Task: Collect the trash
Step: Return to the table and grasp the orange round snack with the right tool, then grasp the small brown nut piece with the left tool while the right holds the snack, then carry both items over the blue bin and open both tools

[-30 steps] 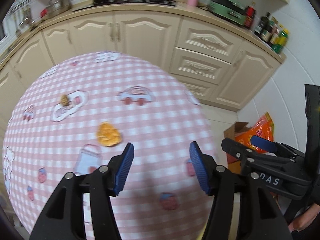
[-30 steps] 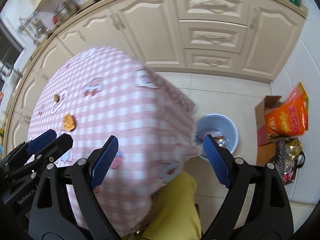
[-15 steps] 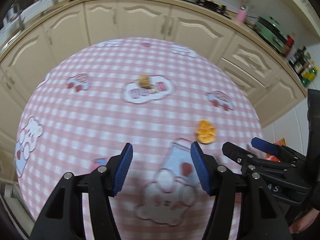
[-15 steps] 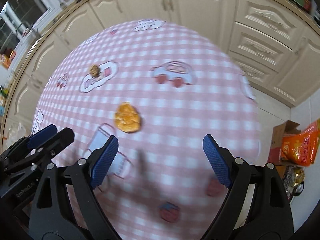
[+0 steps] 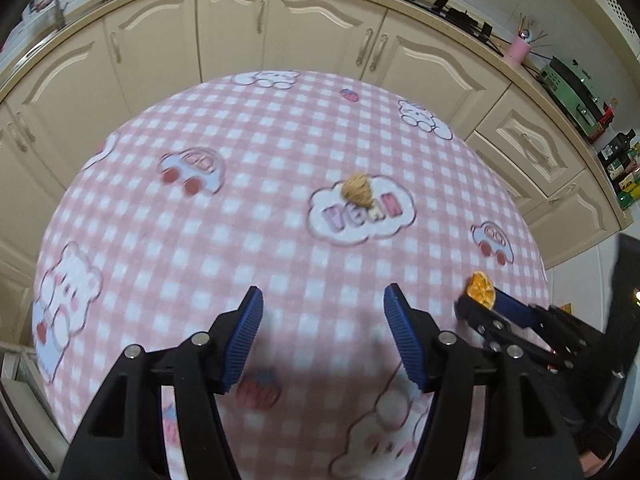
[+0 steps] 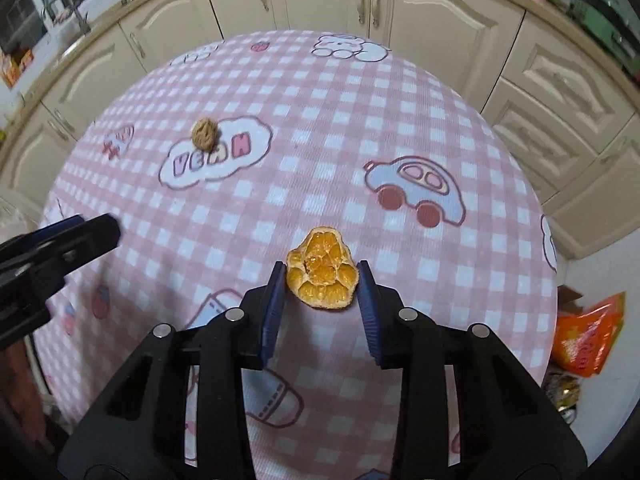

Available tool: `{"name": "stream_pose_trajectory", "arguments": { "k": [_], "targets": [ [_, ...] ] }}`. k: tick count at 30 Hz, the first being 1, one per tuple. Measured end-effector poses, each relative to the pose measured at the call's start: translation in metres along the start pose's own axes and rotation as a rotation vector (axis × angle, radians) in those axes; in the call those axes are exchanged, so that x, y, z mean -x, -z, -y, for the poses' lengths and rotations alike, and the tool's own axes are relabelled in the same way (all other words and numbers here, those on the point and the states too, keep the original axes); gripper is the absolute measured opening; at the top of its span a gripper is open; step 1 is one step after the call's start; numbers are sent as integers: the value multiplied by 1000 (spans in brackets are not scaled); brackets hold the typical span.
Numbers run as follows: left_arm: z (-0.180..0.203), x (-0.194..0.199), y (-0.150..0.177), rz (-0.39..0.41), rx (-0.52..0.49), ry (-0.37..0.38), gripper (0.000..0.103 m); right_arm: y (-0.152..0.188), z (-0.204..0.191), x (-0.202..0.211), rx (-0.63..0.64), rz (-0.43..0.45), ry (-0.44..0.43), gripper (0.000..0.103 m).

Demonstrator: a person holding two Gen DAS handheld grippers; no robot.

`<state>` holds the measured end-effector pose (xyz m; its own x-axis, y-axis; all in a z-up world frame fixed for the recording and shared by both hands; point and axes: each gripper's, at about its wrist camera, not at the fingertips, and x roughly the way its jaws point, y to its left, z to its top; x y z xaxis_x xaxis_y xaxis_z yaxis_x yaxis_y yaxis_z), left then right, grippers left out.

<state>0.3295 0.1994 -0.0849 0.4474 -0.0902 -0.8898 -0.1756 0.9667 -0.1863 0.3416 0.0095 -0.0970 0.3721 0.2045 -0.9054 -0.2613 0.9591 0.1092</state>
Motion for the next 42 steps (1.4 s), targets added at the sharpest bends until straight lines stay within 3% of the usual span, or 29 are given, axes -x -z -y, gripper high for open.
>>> {"name": "stream_pose_trajectory", "arguments": {
  "k": [8,9,10,13,22,31,42],
  "targets": [
    [25,-47,-52,-22,-25,-21,61,-34,44,13,-94,50,-49,35],
    [26,-53,-55,-24,-25,-34,58,-37,49,15,-105,60,-45,35],
    [25,-57,-58,-26,-27,-42,44,-42,56,17,-119,71,-44,35],
    [21,-69,-64,3,-15,-64,22,-52,77,20,-165,92,-47,35],
    [37,-58,-56,-2,-27,-65,21,-33,128,36,-274,122,-71,35],
    [138,-37,-30,-8,-201,19,21,18,199,62,-403,138,-26,35],
    [292,-23,44,-54,-466,156,22,105,297,115,-600,199,68,35]
  ]
}}
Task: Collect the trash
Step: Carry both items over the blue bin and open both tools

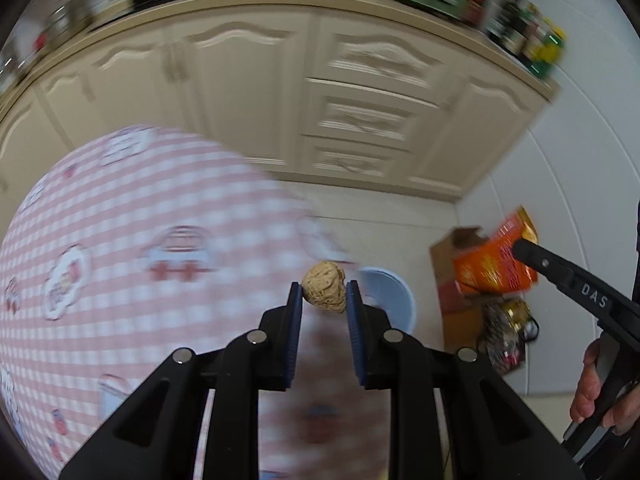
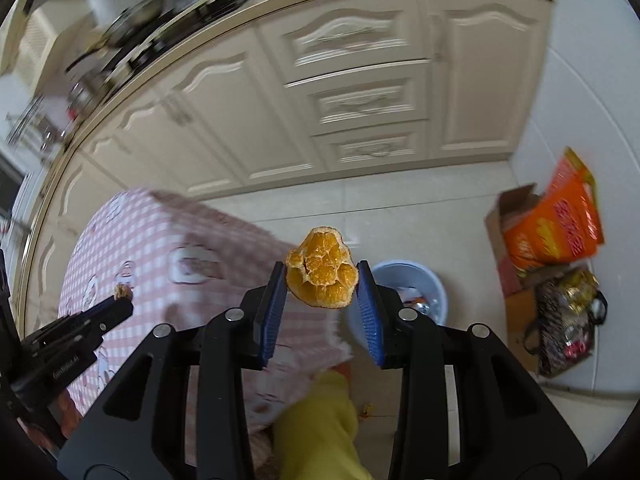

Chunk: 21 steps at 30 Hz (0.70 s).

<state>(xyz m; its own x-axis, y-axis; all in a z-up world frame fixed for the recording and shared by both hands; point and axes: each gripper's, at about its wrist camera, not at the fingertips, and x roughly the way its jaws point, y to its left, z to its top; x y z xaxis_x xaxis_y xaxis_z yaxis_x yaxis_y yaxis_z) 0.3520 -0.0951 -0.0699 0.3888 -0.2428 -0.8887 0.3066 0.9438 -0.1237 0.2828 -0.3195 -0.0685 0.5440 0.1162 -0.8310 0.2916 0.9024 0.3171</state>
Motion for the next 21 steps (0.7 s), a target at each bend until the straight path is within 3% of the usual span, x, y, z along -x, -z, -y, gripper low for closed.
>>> {"name": "stream_pose_trajectory", "arguments": {
  "k": [8,18,21],
  "targets": [
    [101,-33,13,-67,-147,30,22,20,72,11,-92,4,71,35],
    [148,-84,13,-150,-200,-6,23,47,117,-18,-135,-90,121,35],
    [143,-98,3,-162,-155,-29,46,49,123,-25,-149,-104,121,35]
  ]
}}
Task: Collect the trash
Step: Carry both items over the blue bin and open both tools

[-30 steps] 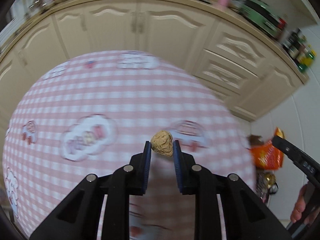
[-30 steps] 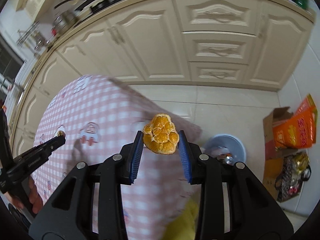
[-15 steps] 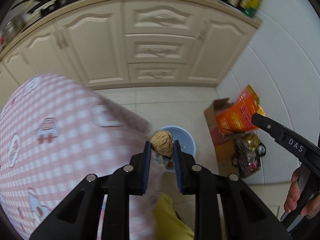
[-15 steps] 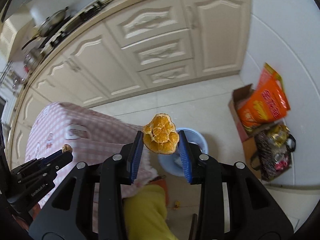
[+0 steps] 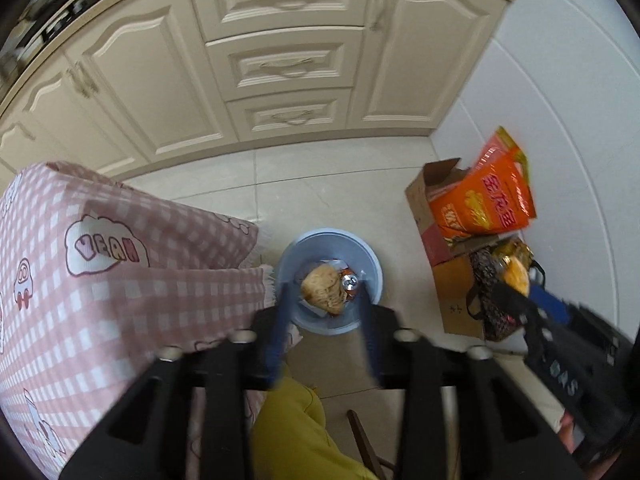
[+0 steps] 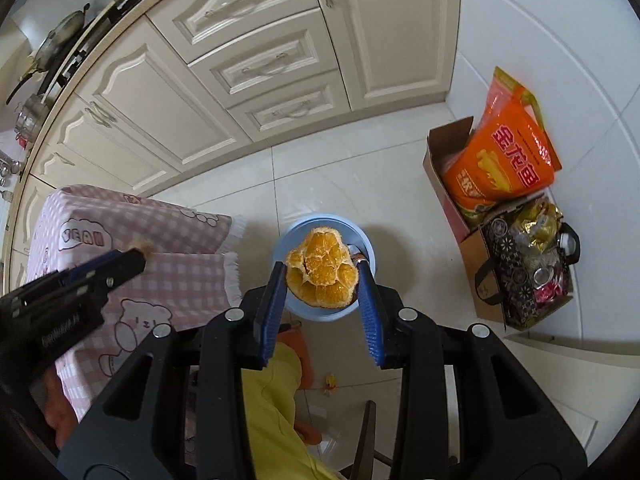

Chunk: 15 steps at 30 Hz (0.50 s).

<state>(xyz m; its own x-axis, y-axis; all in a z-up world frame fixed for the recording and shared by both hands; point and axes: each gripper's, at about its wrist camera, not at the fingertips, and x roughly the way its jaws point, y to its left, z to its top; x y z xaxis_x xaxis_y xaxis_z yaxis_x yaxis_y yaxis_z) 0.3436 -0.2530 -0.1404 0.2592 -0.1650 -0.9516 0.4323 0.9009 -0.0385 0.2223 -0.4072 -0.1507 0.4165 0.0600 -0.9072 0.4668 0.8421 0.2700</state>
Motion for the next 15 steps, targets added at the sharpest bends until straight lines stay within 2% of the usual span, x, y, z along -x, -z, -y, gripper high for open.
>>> {"name": "stream_pose_trajectory", "arguments": {
  "k": [6,10,11,13,15],
  "targets": [
    [-19,-1,-1,-7,11,-16,51,-2,-11,-19,17,-35,5,35],
    [-30,9,2,7,4,-25,54,-3,-37,-36,53,-75,-44,37],
    [-34,11,3,9,2,-28,54,-4,-43,-37,55,-77,-63,52],
    [-39,15,5,10,3,-31,55,-8,-51,-37,25,-86,-75,75],
    [-45,19,8,17,2,-37,56,-10,-55,-35,2,-60,-83,75]
  ]
}}
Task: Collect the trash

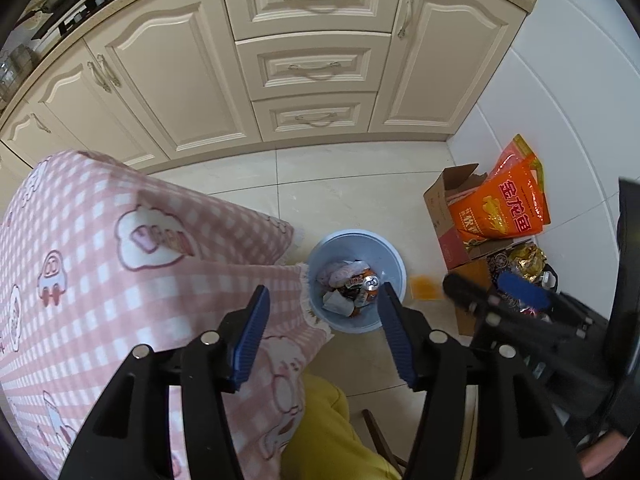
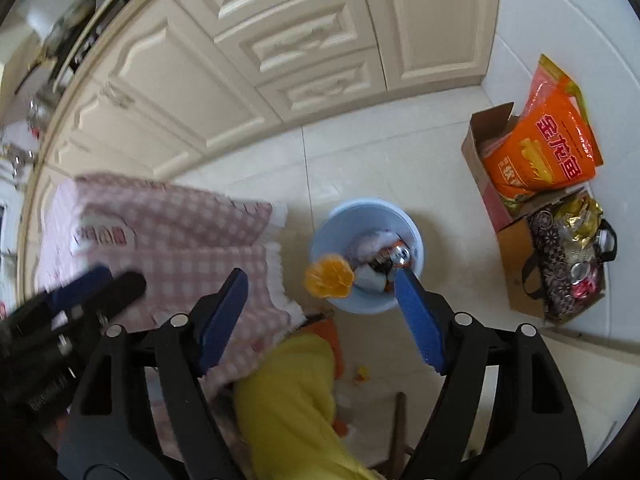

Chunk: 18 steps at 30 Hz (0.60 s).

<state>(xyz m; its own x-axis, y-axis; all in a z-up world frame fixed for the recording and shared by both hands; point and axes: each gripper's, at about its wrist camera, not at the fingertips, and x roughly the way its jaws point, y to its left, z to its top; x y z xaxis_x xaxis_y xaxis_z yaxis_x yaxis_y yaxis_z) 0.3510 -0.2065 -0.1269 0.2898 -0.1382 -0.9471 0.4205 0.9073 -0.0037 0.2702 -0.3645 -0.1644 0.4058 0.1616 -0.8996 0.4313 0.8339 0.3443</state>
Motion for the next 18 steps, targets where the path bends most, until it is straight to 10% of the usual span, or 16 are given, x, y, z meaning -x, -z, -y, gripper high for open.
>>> {"name": "stream_pose_trajectory", "arguments": {
  "k": [18],
  "targets": [
    [5,16,32,25,-44,1,59,35,7,17,-26,-31,44,75]
  ]
}}
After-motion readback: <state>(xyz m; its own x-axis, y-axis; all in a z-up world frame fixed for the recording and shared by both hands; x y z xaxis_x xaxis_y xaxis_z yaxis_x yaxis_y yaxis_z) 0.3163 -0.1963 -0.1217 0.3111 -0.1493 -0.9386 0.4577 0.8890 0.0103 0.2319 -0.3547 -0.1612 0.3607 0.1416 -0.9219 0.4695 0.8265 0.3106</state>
